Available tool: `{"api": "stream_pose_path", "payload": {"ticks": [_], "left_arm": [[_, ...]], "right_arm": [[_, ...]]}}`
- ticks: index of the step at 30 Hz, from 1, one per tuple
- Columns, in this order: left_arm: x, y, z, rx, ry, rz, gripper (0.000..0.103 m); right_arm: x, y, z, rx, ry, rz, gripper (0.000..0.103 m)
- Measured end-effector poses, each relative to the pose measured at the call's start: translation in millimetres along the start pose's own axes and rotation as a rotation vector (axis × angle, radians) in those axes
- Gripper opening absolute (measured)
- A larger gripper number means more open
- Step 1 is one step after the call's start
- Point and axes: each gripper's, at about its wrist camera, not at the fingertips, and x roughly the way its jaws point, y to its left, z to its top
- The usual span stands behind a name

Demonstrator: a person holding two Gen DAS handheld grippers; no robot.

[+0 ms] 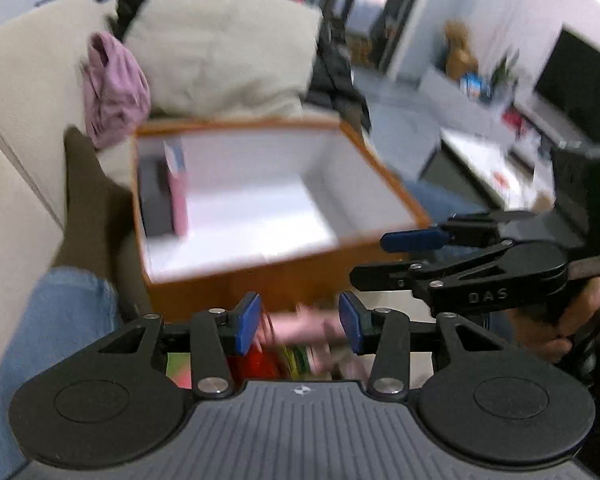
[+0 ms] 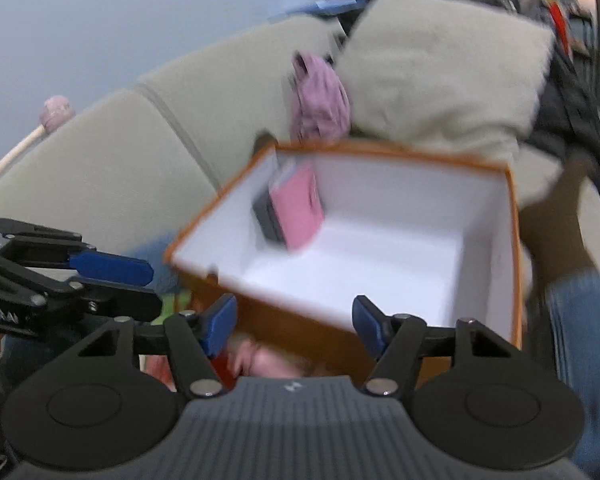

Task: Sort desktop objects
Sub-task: 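Grasp the red card box with the right gripper while the left grasps the wooden block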

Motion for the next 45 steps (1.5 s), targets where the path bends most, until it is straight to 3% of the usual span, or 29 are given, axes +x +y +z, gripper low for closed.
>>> {"api": "stream_pose_path", "payload": {"ticks": [5, 8, 13, 19, 22, 30, 34, 36, 45], "left_arm": [[16, -22, -30, 0.039, 0.108, 0.066, 0.054], [24, -25, -43, 0.023, 0.144, 0.041, 0.062], [39, -29, -54, -0.022, 0.199, 0.1, 0.062], [52, -36, -58, -0.026, 0.234, 0.159, 0.062], [60, -37, -59, -0.024, 0.252, 0.179, 0.062], [72, -40, -65, -0.01, 0.247, 0.187, 0.062], [74, -38, -66, -0.011, 0.247, 0.184, 0.062], [75, -38, -67, -0.015, 0.246, 0.188, 0.054], [65, -32, -67, -0.068, 0.218, 0.159, 0.053]], "right_arm": [[7, 7, -47, 0.02, 0.154, -0.005, 0.064], [14, 9, -71, 0.038, 0.237, 0.021, 0.064], [24, 22, -93, 0.009, 0.297, 0.024, 0.063], [48, 26, -101, -0.019, 0.333, -0.011, 0.053], [52, 26, -106, -0.027, 0.353, -0.009, 0.041], [32, 17, -102, -0.023, 0.301, -0.066, 0.025], [11, 12, -91, -0.024, 0.227, -0.117, 0.024], [3, 13, -85, -0.041, 0.2, -0.136, 0.024], [10, 10, -70, -0.067, 0.161, -0.152, 0.025]]}}
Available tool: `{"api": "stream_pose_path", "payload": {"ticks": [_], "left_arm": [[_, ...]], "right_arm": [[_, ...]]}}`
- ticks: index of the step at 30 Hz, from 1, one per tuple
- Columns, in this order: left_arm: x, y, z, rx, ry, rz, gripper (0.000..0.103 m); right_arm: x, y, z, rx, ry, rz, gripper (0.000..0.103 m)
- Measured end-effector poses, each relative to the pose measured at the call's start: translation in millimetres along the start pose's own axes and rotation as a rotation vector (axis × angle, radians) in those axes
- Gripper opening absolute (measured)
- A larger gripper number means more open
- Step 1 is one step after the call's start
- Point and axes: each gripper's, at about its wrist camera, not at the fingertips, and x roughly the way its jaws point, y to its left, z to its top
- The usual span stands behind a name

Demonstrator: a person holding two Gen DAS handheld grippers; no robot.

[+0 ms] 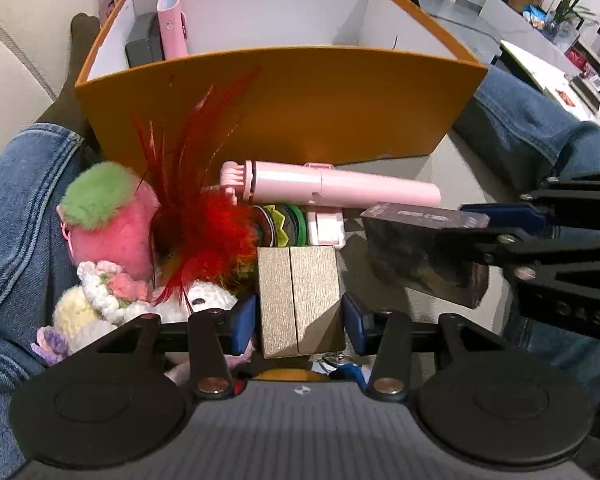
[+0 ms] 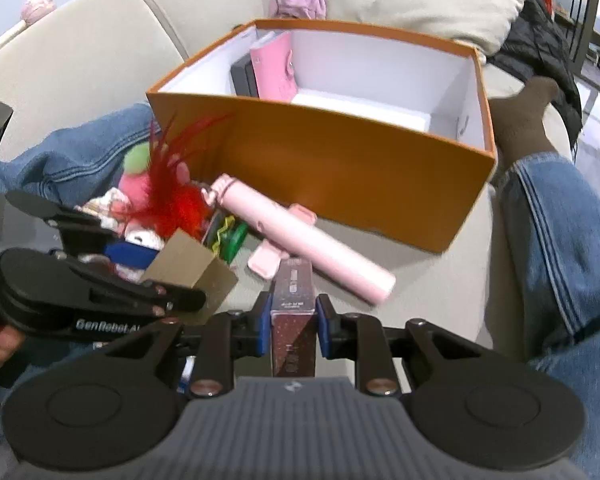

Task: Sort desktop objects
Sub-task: 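Grasp the red card box with the right gripper while the left grasps the wooden block, then carry the red card box and wooden block into the shoebox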

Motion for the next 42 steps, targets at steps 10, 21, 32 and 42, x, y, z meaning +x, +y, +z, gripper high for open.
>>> {"api": "stream_pose_path", "payload": {"ticks": [10, 21, 32, 42], "left_arm": [[-38, 13, 9, -0.065, -0.052, -0.099, 0.052], [-105, 29, 59, -0.054, -0.249, -0.135, 0.052], [-82, 63, 125, -0.096, -0.296, -0.084, 0.052], [-27, 99, 147, -0.132, -0.225, -0.106, 0.052]], "right_arm": [[1, -12, 10, 0.061, -0.008, 0.034, 0.025], [-65, -24, 86, 0.017, -0.154, 0.144, 0.025], [-17, -30, 172, 0.066, -0.15, 0.106, 0.025], [82, -27, 217, 0.111, 0.029, 0.086, 0.025]]}}
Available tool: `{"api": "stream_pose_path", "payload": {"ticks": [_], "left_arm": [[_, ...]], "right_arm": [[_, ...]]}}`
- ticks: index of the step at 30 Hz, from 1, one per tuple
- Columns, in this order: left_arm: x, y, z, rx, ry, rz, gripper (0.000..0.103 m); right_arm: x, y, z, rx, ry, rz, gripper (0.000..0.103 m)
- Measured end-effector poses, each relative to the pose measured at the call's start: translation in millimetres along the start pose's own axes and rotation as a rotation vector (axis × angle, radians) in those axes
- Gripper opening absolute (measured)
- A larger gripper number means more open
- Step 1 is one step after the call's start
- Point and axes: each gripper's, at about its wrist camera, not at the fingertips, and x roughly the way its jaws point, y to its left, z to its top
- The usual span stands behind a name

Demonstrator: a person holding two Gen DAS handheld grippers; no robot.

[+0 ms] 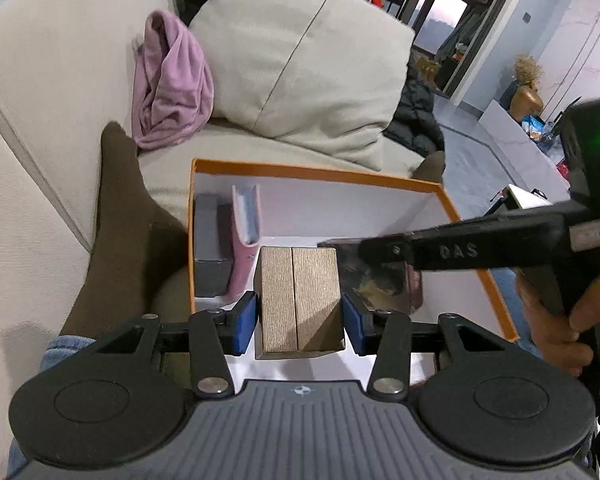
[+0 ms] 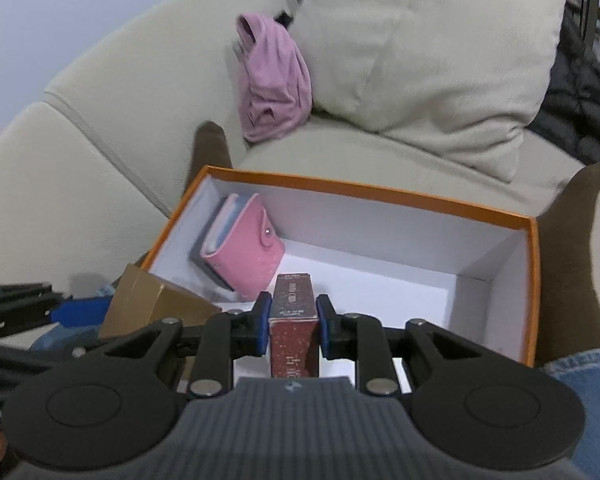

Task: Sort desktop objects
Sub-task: 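Carry the red card box and wooden block into the shoebox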

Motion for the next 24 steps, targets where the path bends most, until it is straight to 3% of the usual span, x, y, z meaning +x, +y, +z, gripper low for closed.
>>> {"api": "stream_pose_path", "payload": {"ticks": [15, 24], "left_arm": [[30, 19, -6, 0.04, 0.011, -0.029, 0.052], [30, 20, -10, 0.044, 0.001, -0.06, 0.052]], "right_arm": [[86, 19, 45, -0.027, 0.129, -0.044, 0.025], [98, 22, 60, 0.013, 0.121, -0.039, 0.029]]}}
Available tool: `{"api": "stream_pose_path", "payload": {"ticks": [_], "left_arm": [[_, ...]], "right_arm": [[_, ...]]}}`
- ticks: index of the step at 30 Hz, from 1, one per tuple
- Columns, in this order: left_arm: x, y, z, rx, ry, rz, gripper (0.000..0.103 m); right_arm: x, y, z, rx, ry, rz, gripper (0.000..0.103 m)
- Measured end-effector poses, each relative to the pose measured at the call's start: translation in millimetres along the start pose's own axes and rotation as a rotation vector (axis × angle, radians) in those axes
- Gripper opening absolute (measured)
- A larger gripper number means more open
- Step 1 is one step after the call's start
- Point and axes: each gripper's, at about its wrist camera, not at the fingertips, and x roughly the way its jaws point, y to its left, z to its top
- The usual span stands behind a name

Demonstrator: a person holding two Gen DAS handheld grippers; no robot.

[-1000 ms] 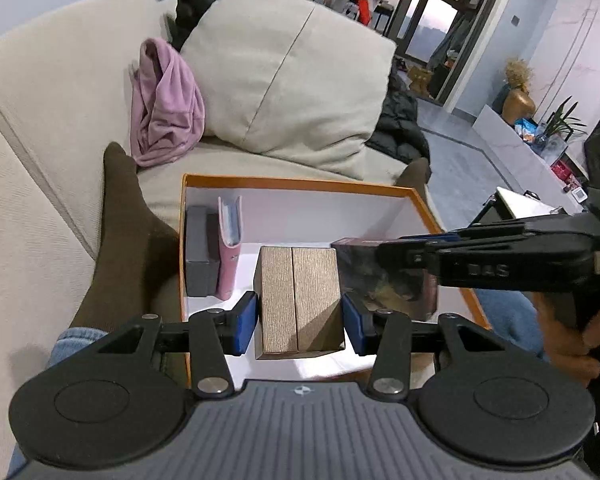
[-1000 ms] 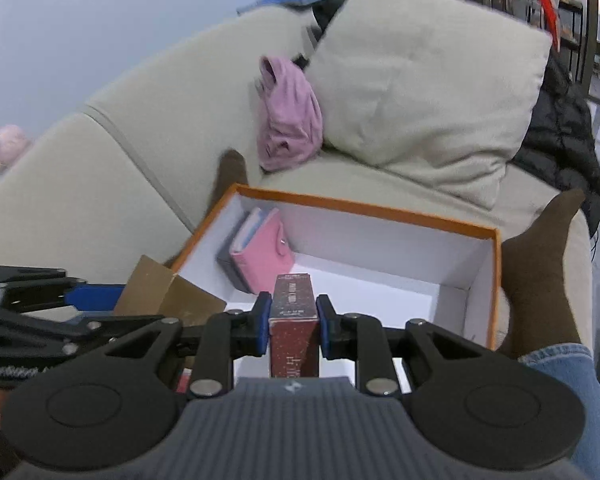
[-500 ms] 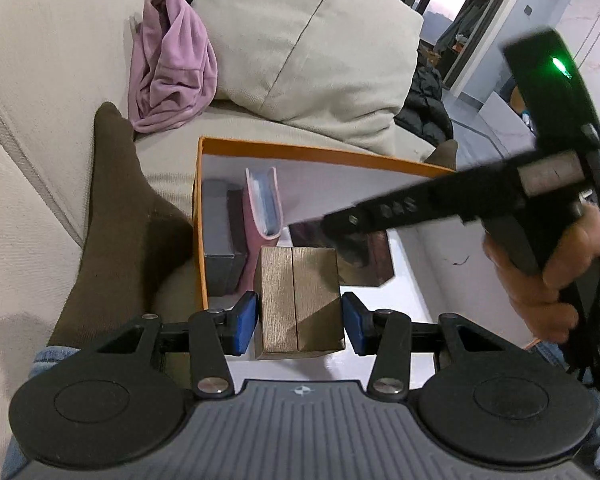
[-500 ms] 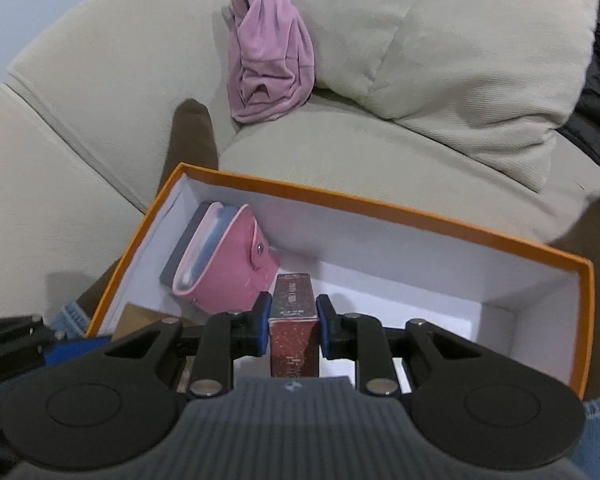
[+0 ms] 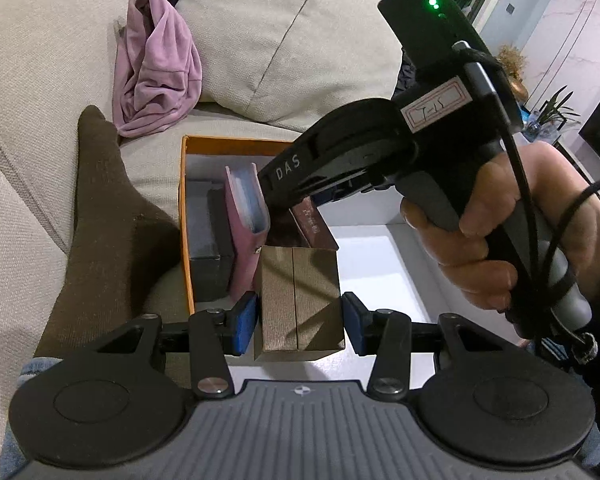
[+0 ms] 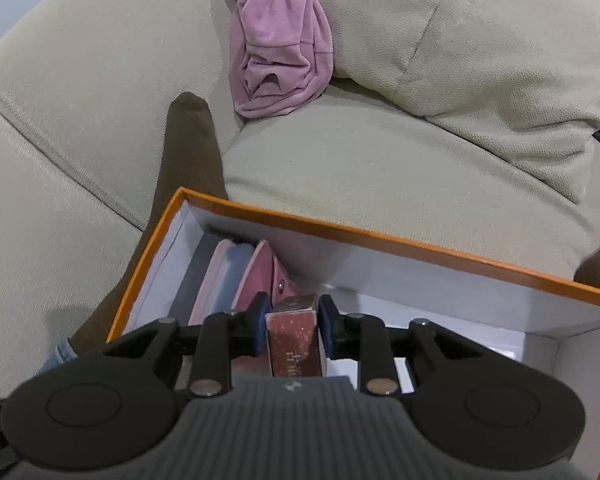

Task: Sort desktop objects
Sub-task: 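Carry the red card box and wooden block into the shoebox, then open the left gripper to drop the wooden block into the shoebox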

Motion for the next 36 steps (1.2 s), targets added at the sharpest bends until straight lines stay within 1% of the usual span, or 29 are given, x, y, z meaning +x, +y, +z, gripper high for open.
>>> {"api": "stream_pose_path", "payload": {"ticks": [3, 5, 12, 17, 19, 21, 24, 25, 28, 31, 33, 36], "left_arm": [[0, 1, 0, 0.001, -0.004, -0.004, 0.052], [0, 1, -1, 0.006, -0.006, -0.005, 0.052], [1, 2, -1, 0.006, -0.003, -0.009, 0.052], [0, 1, -1, 0.005, -0.002, -0.011, 0.052], [1, 2, 0, 0.0, 0.0, -0.009, 0.052], [3, 0, 0, 0.005, 0.007, -0.012, 0.052], [7, -6, 1, 0.022, 0.029, -0.023, 0.052], [9, -9, 2, 0.031, 0.039, -0.013, 0.052], [16, -16, 4, 0.052, 0.064, 0.054, 0.052], [19, -22, 6, 0.072, 0.075, 0.091, 0.052], [20, -30, 5, 0.111, 0.077, 0.122, 0.052], [19, -46, 3, 0.193, 0.072, 0.124, 0.052]], "right_arm": [[0, -8, 3, 0.057, 0.008, 0.031, 0.032], [-2, -11, 5, 0.081, 0.003, 0.053, 0.033], [-18, -18, 8, 0.098, -0.027, 0.118, 0.037], [-35, -29, 0, 0.107, -0.043, 0.167, 0.037], [-44, -33, -6, 0.1, -0.051, 0.161, 0.037], [-51, -35, -15, 0.073, -0.048, 0.136, 0.037], [-56, -34, -31, -0.005, -0.024, 0.091, 0.037], [-55, -34, -37, -0.029, -0.012, 0.079, 0.037], [-51, -38, -52, -0.067, 0.023, 0.03, 0.037], [-41, -43, -59, -0.067, 0.043, -0.001, 0.037], [-38, -48, -62, -0.044, 0.059, -0.008, 0.037], [-40, -53, -67, -0.03, 0.056, -0.005, 0.037]]}}
